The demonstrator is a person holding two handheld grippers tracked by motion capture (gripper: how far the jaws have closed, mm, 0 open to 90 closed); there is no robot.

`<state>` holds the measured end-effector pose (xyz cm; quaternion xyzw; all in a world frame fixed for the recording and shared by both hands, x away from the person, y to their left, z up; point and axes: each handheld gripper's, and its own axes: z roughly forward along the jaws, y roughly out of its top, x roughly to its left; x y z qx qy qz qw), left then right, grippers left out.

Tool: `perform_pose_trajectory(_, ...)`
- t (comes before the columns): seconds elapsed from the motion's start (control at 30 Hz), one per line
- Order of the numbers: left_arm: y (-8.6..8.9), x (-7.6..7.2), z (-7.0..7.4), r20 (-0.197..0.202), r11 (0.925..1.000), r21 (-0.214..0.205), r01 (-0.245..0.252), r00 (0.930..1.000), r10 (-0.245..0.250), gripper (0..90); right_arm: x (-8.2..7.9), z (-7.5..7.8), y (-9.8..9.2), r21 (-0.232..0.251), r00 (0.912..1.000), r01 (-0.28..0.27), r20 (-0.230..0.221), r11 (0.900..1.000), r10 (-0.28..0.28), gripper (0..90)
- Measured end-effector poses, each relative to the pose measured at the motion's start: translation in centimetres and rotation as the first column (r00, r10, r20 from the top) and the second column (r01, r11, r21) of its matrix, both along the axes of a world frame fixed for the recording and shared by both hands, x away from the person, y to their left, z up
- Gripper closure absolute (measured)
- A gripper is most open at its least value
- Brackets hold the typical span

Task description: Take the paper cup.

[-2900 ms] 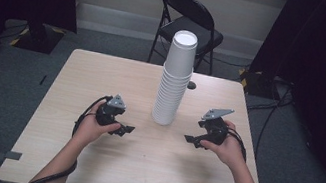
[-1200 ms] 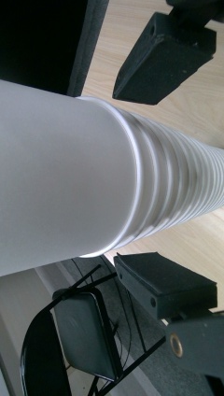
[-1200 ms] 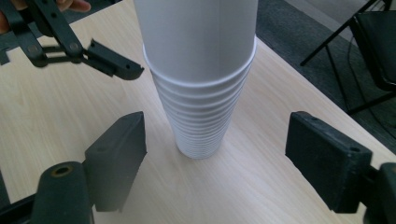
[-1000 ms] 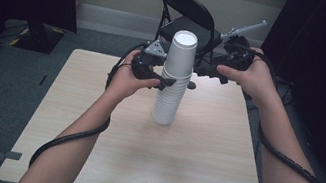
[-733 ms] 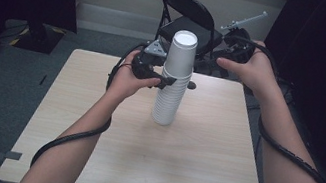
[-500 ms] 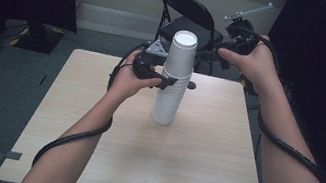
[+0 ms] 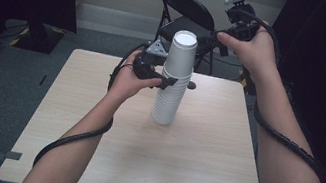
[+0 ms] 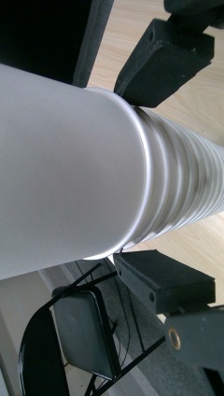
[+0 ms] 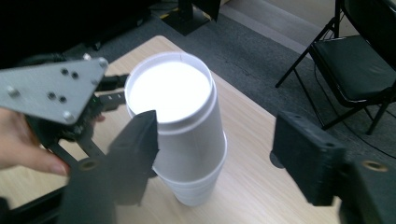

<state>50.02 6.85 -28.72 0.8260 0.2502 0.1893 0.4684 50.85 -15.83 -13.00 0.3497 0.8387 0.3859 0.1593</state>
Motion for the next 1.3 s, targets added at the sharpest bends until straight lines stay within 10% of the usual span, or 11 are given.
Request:
perform_pose_trajectory(0.37, 0.0, -0.1, -0.4, -0.006, 0.9999, 0.005, 0.011, 0.9999, -0.011, 21.5, 1.1, -1.0, 1.9, 0.095, 0.9965, 0.064, -0.060, 0.9934, -0.059, 53.5)
perform_pose_trajectory(0.77, 0.2, -0.1, -0.4, -0.001, 0.9999, -0.005, 0.014, 0.9999, -0.014, 22.1, 1.3, -0.6, 2.6, 0.045, 0.9923, 0.115, -0.051, 0.9923, -0.113, 84.5)
perform_pose_trajectory(1.1, 0.3, -0.1, -0.4, -0.002, 0.9999, -0.009, 0.012, 0.9999, -0.012, 21.7, 1.5, -0.5, 2.0, 0.079, 0.9902, 0.121, -0.079, 0.9895, -0.115, 88.7)
perform_pose_trajectory(1.23, 0.1, -0.1, -0.4, -0.001, 0.9999, -0.014, 0.010, 0.9999, -0.010, 20.9, 1.4, -0.8, 2.9, 0.023, 0.9926, 0.117, -0.034, 0.9928, -0.116, 77.2)
perform_pose_trajectory(1.3, 0.2, 0.0, -0.5, 0.004, 0.9999, -0.010, 0.011, 0.9999, -0.011, 20.1, 1.3, -0.9, 3.2, 0.008, 0.9922, 0.123, -0.022, 0.9924, -0.123, 86.0)
